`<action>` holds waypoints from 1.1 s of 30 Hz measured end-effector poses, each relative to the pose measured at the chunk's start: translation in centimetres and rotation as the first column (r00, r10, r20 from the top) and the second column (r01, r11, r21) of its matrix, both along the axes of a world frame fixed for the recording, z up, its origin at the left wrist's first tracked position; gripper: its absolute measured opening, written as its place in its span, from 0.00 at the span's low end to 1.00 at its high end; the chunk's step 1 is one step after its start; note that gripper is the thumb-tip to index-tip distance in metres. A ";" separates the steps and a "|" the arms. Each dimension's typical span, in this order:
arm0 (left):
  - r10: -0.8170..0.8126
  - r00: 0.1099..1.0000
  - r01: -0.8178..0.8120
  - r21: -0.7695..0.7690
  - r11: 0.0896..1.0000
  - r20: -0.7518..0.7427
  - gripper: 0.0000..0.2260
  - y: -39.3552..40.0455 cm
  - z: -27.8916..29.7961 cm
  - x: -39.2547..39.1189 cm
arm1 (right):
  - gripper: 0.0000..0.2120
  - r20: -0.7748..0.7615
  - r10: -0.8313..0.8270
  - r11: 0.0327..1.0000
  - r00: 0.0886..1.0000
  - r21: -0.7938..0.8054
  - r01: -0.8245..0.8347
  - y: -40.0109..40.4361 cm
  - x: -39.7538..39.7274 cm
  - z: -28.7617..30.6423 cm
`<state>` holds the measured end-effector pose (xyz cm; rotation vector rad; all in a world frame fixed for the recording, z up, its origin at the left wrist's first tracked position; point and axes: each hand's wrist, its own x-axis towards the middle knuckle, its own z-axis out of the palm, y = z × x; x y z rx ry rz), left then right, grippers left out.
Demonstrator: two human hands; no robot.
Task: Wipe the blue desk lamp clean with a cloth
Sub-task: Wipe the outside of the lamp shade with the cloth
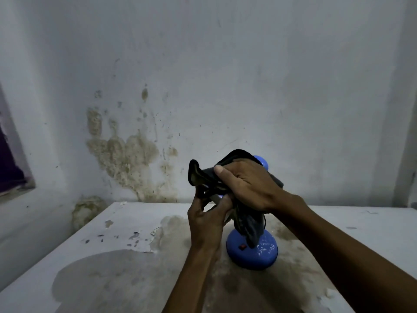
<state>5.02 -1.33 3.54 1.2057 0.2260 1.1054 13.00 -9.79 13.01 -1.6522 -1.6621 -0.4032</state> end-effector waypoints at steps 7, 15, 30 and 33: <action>-0.241 0.962 0.257 -0.128 0.958 0.132 0.26 -0.5 -0.1 -1.5 | 0.29 -0.244 0.220 0.959 0.944 0.230 -0.164 0.1 -0.4 -1.8; -0.418 0.873 0.484 -0.348 0.803 0.249 0.27 0.1 0.8 -2.1 | 0.24 -0.479 0.427 0.809 0.767 0.581 -0.088 -0.1 -1.2 -3.1; -0.553 0.828 0.517 -0.505 0.691 0.092 0.30 0.1 1.8 -1.2 | 0.16 -0.244 0.121 0.887 0.962 0.462 0.005 -0.3 -2.1 -6.9; -0.579 0.799 0.567 -0.528 0.632 0.164 0.30 -0.2 1.9 -1.7 | 0.17 -0.088 0.271 0.873 0.959 0.443 -0.206 -1.1 -1.9 -8.0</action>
